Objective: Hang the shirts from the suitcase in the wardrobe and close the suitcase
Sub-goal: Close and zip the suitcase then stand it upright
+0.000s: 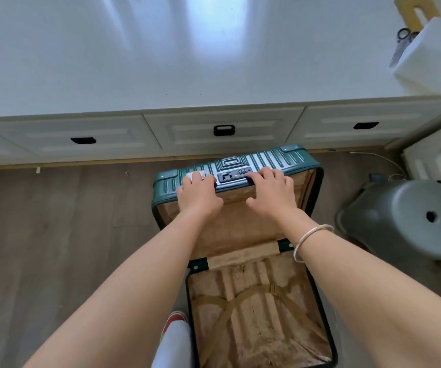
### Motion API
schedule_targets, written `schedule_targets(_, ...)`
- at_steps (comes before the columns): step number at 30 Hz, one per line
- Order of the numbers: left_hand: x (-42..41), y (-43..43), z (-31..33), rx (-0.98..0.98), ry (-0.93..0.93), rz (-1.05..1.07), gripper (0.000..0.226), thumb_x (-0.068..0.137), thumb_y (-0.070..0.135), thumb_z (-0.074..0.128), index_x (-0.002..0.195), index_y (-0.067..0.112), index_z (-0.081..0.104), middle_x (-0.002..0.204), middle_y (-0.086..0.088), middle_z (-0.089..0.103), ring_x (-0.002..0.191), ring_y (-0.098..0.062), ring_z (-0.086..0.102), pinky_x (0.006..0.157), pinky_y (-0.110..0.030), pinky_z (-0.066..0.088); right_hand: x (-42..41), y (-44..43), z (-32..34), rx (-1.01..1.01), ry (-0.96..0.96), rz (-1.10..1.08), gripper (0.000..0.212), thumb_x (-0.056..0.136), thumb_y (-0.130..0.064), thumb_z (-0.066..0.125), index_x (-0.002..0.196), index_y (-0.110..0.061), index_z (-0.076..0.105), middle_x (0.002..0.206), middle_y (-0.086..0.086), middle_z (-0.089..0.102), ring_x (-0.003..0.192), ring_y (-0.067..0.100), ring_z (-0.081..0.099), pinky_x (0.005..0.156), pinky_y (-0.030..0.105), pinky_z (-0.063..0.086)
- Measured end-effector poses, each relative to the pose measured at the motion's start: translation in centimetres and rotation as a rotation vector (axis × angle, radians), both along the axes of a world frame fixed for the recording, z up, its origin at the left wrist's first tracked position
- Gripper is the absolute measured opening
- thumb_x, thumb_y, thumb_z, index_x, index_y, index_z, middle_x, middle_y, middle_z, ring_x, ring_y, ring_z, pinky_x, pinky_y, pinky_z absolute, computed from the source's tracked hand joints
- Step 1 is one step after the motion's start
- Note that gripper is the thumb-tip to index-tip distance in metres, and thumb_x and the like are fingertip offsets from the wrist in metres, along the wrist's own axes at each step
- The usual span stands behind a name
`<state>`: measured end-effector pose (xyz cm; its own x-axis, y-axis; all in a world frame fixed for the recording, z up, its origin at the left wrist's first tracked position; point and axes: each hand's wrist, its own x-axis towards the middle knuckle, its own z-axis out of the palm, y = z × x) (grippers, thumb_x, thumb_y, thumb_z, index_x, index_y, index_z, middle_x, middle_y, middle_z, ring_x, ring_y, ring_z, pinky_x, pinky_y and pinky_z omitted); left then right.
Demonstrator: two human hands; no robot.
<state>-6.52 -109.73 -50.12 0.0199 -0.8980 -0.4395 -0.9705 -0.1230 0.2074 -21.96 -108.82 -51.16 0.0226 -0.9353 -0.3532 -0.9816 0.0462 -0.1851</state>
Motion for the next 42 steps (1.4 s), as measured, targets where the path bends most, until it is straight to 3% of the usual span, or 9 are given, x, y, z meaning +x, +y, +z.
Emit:
schedule_targets(6,-0.3,2.9,1.7,0.098,0.121,0.091,0.028,0.083,0.043,0.054,0.1,0.024,0.065,0.113,0.001,0.06,0.112,-0.021,0.052,0.084,-0.034,0.046,-0.4,3.6,1.8,-0.043,0.072,0.097,0.031,0.084,-0.016,0.059,0.114,-0.019,0.051,0.114,0.003,0.051,0.109,0.025,0.049,0.088,0.033,0.036)
schedule_targets(9,-0.4,3.3,2.5,0.114,0.15,0.149,0.026,0.086,0.035,0.053,0.108,0.023,0.058,0.118,0.001,0.058,0.101,-0.022,0.056,0.077,-0.032,0.045,-1.3,4.9,2.7,-0.02,0.077,0.174,0.026,0.084,-0.01,0.058,0.109,-0.017,0.052,0.111,0.003,0.053,0.105,0.025,0.05,0.082,0.032,0.037)
schedule_targets(12,-1.0,3.5,2.1,0.019,0.113,0.147,0.04,0.086,0.03,0.058,0.125,0.022,0.049,0.131,-0.006,0.046,0.116,-0.026,0.047,0.093,-0.039,0.041,-2.0,6.2,3.4,0.014,0.009,0.236,0.022,0.081,-0.015,0.061,0.102,-0.019,0.056,0.104,0.0,0.056,0.1,0.023,0.053,0.078,0.031,0.038)
schedule_targets(15,-1.8,4.7,1.6,0.118,0.021,0.011,0.073,0.082,0.048,0.063,0.145,0.027,0.034,0.149,-0.004,0.037,0.141,-0.025,0.028,0.113,-0.043,0.024,-2.1,8.8,4.0,0.025,-0.057,0.308,0.018,0.078,-0.016,0.061,0.096,-0.018,0.058,0.099,0.0,0.058,0.094,0.023,0.054,0.071,0.029,0.034)
schedule_targets(21,-2.6,9.1,2.7,0.272,-0.057,-0.114,0.075,0.078,0.059,0.065,0.142,0.03,0.039,0.136,-0.006,0.047,0.128,-0.028,0.042,0.108,-0.045,0.031,-3.5,14.4,4.5,0.099,-0.084,0.386,0.015,0.08,-0.023,0.062,0.094,-0.018,0.059,0.097,0.0,0.059,0.093,0.022,0.056,0.069,0.03,0.038)
schedule_targets(26,-4.2,14.7,2.8,0.19,-0.03,-0.088,0.075,0.07,0.061,0.072,0.133,0.03,0.047,0.131,-0.006,0.047,0.126,-0.027,0.04,0.102,-0.043,0.036,-5.1,17.8,4.8,-0.028,-0.152,0.23,0.041,0.077,-0.047,0.069,0.106,-0.02,0.059,0.104,-0.002,0.058,0.097,0.018,0.055,0.079,0.03,0.045)
schedule_targets(31,-5.0,20.6,1.2,0.211,0.06,-0.017,0.072,0.062,0.051,0.081,0.122,0.029,0.048,0.133,-0.004,0.042,0.128,-0.024,0.035,0.1,-0.039,0.035,-5.5,19.5,3.5,0.076,0.052,0.277,0.1,0.07,-0.049,0.076,0.15,-0.026,0.02,0.153,0.001,0.029,0.141,0.022,0.027,0.112,0.037,0.024)
schedule_targets(38,-3.8,27.8,-2.5,0.119,0.097,-0.053,0.081,0.063,0.049,0.082,0.129,0.027,0.041,0.127,-0.001,0.047,0.121,-0.022,0.043,0.098,-0.035,0.036,-4.9,25.6,0.0,0.297,0.064,0.196,0.098,0.072,-0.056,0.072,0.15,-0.029,0.02,0.152,0.0,0.032,0.139,0.023,0.033,0.109,0.041,0.029)
schedule_targets(42,-3.4,30.6,-5.3,0.21,0.057,-0.131,0.096,0.06,0.059,0.079,0.14,0.033,0.032,0.138,-0.004,0.035,0.132,-0.025,0.03,0.105,-0.039,0.03,-4.6,29.3,-2.9,0.276,0.157,0.245,0.111,0.064,-0.052,0.081,0.151,-0.029,0.016,0.147,0.005,0.032,0.137,0.027,0.031,0.109,0.041,0.03)
